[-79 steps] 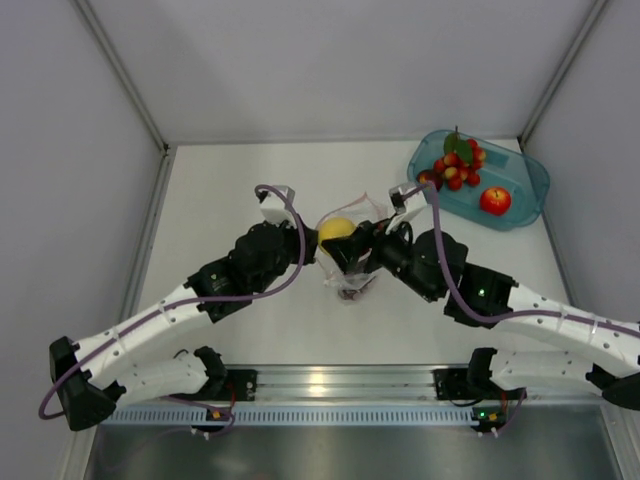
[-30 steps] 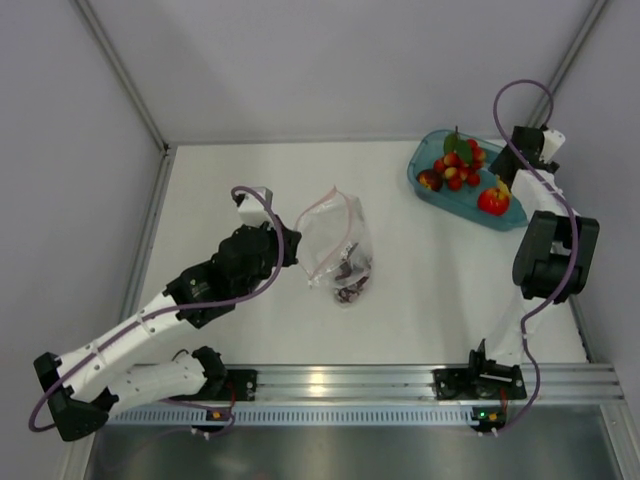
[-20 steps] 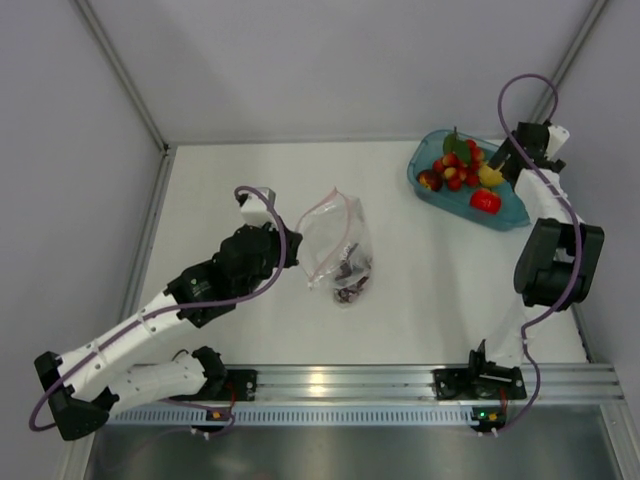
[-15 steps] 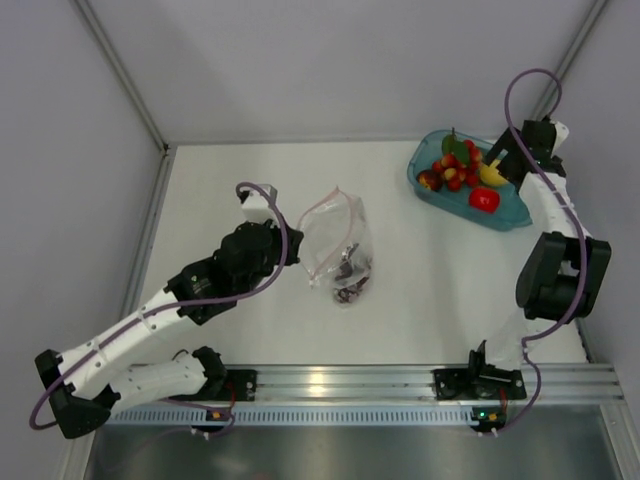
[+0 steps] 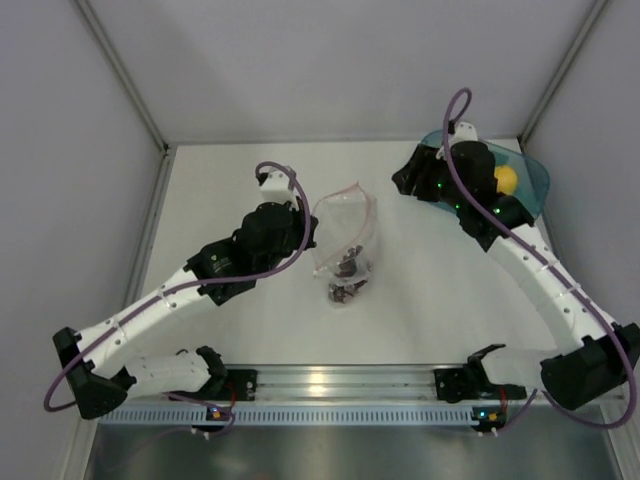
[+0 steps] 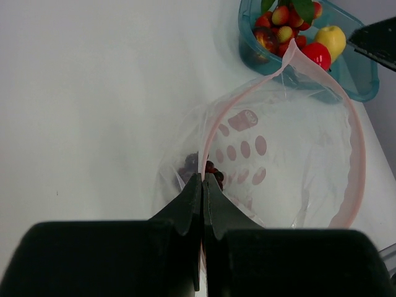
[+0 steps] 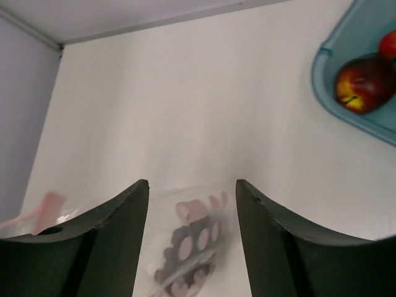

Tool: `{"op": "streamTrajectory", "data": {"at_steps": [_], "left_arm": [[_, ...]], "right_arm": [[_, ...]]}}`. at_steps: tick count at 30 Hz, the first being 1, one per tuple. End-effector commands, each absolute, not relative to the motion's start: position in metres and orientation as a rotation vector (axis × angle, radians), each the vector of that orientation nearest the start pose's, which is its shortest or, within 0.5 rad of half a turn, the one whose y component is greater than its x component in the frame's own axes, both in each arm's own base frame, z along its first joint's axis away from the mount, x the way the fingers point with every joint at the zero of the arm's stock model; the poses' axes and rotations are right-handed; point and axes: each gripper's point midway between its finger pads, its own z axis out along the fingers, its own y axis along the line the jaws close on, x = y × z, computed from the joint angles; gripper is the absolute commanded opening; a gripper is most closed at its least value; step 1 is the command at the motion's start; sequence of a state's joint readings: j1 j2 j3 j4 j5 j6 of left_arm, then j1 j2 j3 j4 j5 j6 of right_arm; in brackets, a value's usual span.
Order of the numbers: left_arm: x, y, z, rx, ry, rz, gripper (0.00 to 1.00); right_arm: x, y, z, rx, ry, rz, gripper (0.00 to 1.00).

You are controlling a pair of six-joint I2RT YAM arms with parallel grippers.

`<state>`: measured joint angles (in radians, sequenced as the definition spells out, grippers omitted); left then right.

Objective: Open the zip-top bag and remove the fake food

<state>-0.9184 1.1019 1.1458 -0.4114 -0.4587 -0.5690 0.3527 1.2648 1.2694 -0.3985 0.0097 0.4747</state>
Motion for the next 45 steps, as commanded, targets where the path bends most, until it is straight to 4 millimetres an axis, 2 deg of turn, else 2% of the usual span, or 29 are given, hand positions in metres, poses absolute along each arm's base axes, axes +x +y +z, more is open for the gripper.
{"op": "streamTrajectory", "data": {"at_steps": [1, 3, 4, 6, 7, 9, 12, 16, 18, 19, 22, 28, 31, 36, 39, 40, 45], "left_arm": [[0.269, -0.258, 0.319, 0.02, 1.901, -0.6, 0.0], [0.271, -0.265, 0.314, 0.024, 1.921, -0.607, 0.0], [0.271, -0.267, 0.317, 0.022, 1.919, -0.62, 0.0], [0.27, -0.274, 0.317, 0.025, 1.927, -0.65, 0.0], [0.271, -0.277, 0.318, 0.024, 1.929, -0.659, 0.0], [0.27, -0.282, 0.319, 0.022, 1.928, -0.688, 0.0], [0.269, -0.287, 0.324, 0.011, 1.917, -0.732, 0.0], [0.267, -0.291, 0.328, -0.029, 1.901, -0.789, 0.0], [0.266, -0.29, 0.331, -0.053, 1.884, -0.812, 0.0], [0.265, -0.29, 0.332, -0.081, 1.881, -0.833, 0.0], [0.263, -0.288, 0.338, -0.152, 1.838, -0.89, 0.0], [0.256, -0.288, 0.339, -0.225, 1.786, -0.967, 0.0], [0.251, -0.297, 0.338, -0.213, 1.792, -0.983, 0.0], [0.246, -0.305, 0.336, -0.2, 1.802, -0.997, 0.0], [0.244, -0.305, 0.337, -0.207, 1.798, -1.01, 0.0], [0.243, -0.305, 0.339, -0.209, 1.792, -1.018, 0.0], [0.243, -0.288, 0.342, -0.244, 1.759, -0.991, 0.0]], "right_arm": [[0.331, 0.188, 0.32, 0.051, 1.952, 0.584, 0.56], [0.316, 0.202, 0.331, 0.037, 1.935, 0.624, 0.48], [0.303, 0.218, 0.335, -0.01, 1.932, 0.657, 0.4], [0.295, 0.221, 0.344, 0.001, 1.918, 0.626, 0.35], [0.283, 0.234, 0.348, -0.039, 1.914, 0.644, 0.29], [0.27, 0.246, 0.358, -0.06, 1.892, 0.643, 0.24], [0.259, 0.266, 0.359, -0.101, 1.907, 0.653, 0.19], [0.26, 0.283, 0.338, -0.071, 1.975, 0.566, 0.09], [0.261, 0.284, 0.332, -0.037, 1.978, 0.519, 0.05], [0.264, 0.286, 0.321, -0.02, 2.001, 0.493, 0.04], [0.272, 0.279, 0.31, 0.053, 2.014, 0.411, 0.0], [0.286, 0.288, 0.318, 0.159, 1.968, 0.427, 0.0], [0.294, 0.295, 0.323, 0.194, 1.959, 0.415, 0.0], [0.303, 0.309, 0.321, 0.233, 1.948, 0.437, 0.0], [0.31, 0.316, 0.31, 0.249, 1.953, 0.42, 0.0], [0.312, 0.319, 0.301, 0.25, 1.966, 0.405, 0.0], [0.311, 0.311, 0.268, 0.265, 1.988, 0.334, 0.0]]}}
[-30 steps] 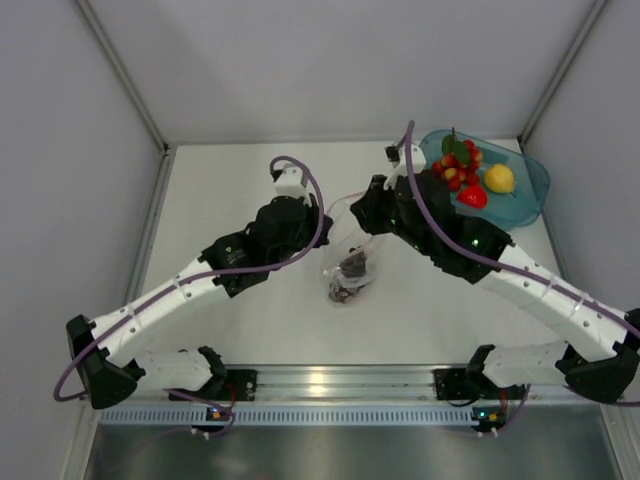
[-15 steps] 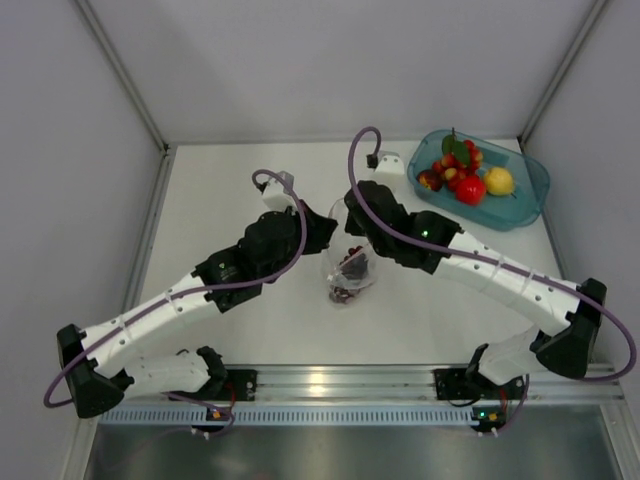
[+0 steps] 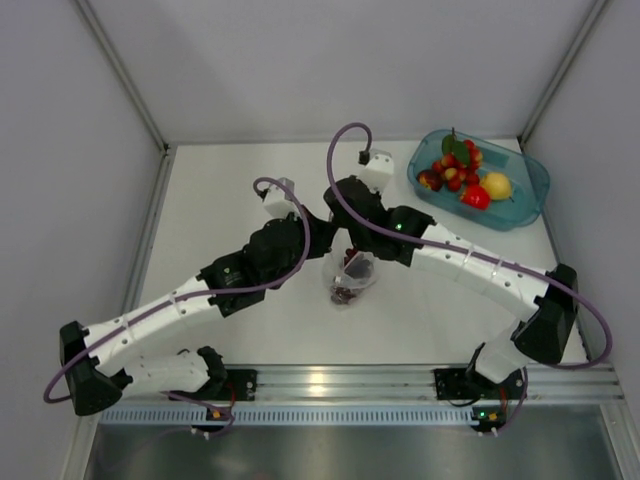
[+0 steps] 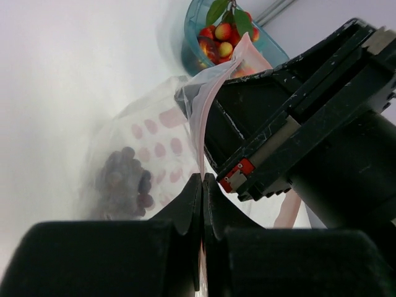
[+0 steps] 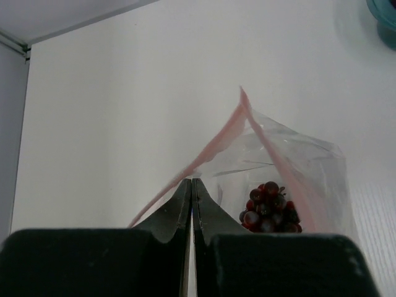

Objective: Open the zip-top bag and remove the fake food

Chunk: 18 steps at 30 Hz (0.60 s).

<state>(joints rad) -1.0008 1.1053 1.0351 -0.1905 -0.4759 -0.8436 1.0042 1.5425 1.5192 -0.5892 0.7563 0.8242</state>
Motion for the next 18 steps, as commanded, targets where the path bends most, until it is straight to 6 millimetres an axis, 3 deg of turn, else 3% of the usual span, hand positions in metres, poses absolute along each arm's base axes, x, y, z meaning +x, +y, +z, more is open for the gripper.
{"op": "streamTrajectory", "data": {"at_steps": [1, 9, 15, 16, 17, 18], "left_arm": [[0.244, -0.283, 0.342, -0.252, 1.748, -0.966, 0.0], [0.25, -0.252, 0.333, -0.305, 1.72, -0.827, 0.0], [0.246, -0.256, 0.337, -0.248, 1.723, -0.842, 0.0], [0.245, -0.256, 0.338, -0.244, 1.722, -0.849, 0.0], [0.244, -0.257, 0.338, -0.237, 1.723, -0.86, 0.0], [0.244, -0.258, 0.337, -0.235, 1.727, -0.861, 0.0]], "right_arm": [[0.308, 0.307, 0.26, 0.266, 1.986, 0.336, 0.0], [0.294, 0.284, 0.231, 0.247, 1.975, 0.336, 0.0], [0.286, 0.287, 0.175, 0.13, 2.127, 0.254, 0.09], [0.282, 0.294, 0.167, 0.105, 2.165, 0.287, 0.13], [0.285, 0.293, 0.163, 0.12, 2.176, 0.296, 0.46], [0.283, 0.292, 0.154, 0.123, 2.195, 0.294, 0.55]]}}
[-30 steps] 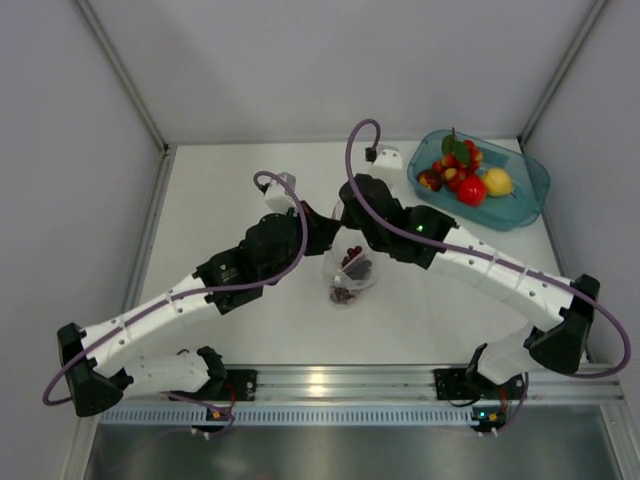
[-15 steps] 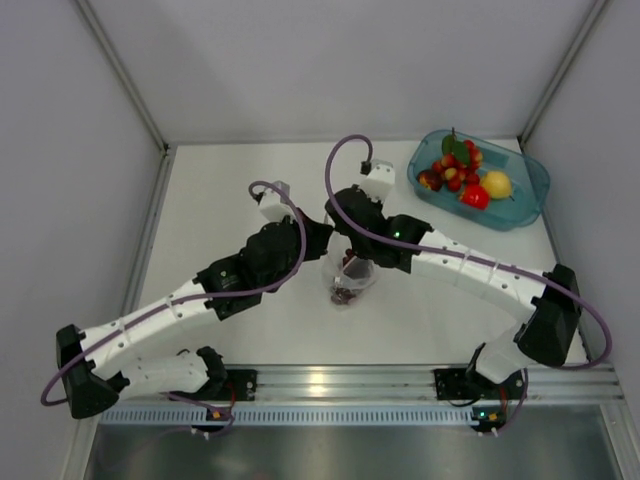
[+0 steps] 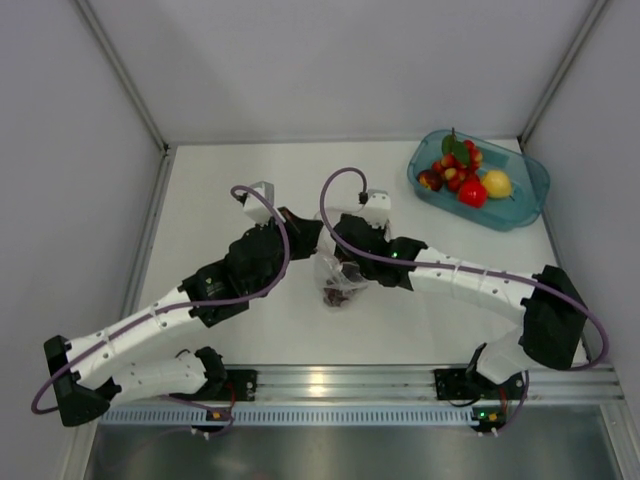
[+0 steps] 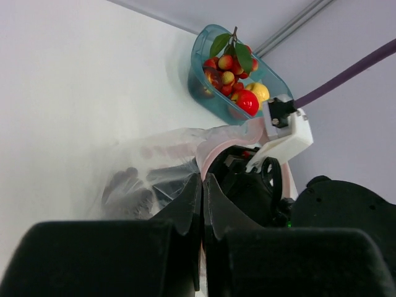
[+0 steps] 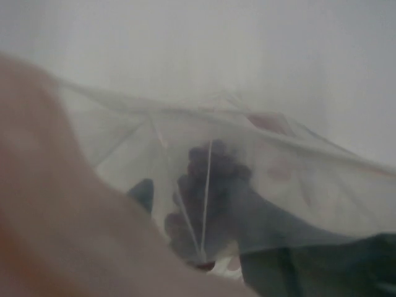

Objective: Open the zip-top bag and remove the fake food

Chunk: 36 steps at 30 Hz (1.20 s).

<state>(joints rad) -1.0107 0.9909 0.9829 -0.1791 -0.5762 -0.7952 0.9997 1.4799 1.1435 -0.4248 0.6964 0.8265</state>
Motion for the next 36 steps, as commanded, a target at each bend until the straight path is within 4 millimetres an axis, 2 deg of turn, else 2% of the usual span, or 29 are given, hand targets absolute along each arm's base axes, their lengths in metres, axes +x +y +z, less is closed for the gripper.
{"op": "streamTrajectory", "data": {"at_steps": [1, 4, 5, 7, 8, 11, 13, 17, 20, 25, 28, 32, 33, 36], "left_arm": [[0.243, -0.257, 0.337, -0.233, 1.726, -0.864, 0.0], [0.24, -0.259, 0.335, -0.221, 1.735, -0.874, 0.0], [0.24, -0.259, 0.334, -0.219, 1.736, -0.877, 0.0], [0.239, -0.261, 0.332, -0.21, 1.743, -0.881, 0.0], [0.239, -0.261, 0.331, -0.207, 1.746, -0.88, 0.0], [0.239, -0.263, 0.323, -0.196, 1.762, -0.872, 0.0], [0.238, -0.263, 0.32, -0.196, 1.77, -0.872, 0.0], [0.238, -0.265, 0.312, -0.189, 1.787, -0.869, 0.0], [0.238, -0.267, 0.305, -0.183, 1.804, -0.863, 0.0], [0.238, -0.269, 0.297, -0.175, 1.822, -0.857, 0.0], [0.237, -0.272, 0.293, -0.166, 1.834, -0.857, 0.0], [0.237, -0.274, 0.291, -0.161, 1.841, -0.861, 0.0], [0.236, -0.274, 0.291, -0.158, 1.844, -0.864, 0.0], [0.235, -0.273, 0.291, -0.16, 1.842, -0.869, 0.0]], "right_arm": [[0.281, 0.294, 0.151, 0.115, 2.212, 0.322, 0.57], [0.279, 0.304, 0.143, 0.122, 2.227, 0.423, 0.72], [0.28, 0.305, 0.141, 0.136, 2.231, 0.438, 0.82], [0.279, 0.306, 0.13, 0.127, 2.259, 0.42, 0.9], [0.279, 0.306, 0.127, 0.143, 2.273, 0.408, 0.99], [0.279, 0.3, 0.109, 0.126, 2.331, 0.3, 0.99], [0.281, 0.294, 0.102, 0.126, 2.34, 0.231, 0.95], [0.281, 0.288, 0.094, 0.114, 2.35, 0.168, 0.7], [0.282, 0.282, 0.091, 0.115, 2.349, 0.117, 0.62], [0.287, 0.27, 0.096, 0.108, 2.325, 0.016, 0.57], [0.288, 0.274, 0.112, 0.091, 2.281, -0.002, 0.53], [0.279, 0.303, 0.134, -0.003, 2.244, 0.128, 0.52], [0.277, 0.315, 0.136, -0.016, 2.249, 0.206, 0.51], [0.272, 0.33, 0.133, -0.053, 2.271, 0.287, 0.49]]}}
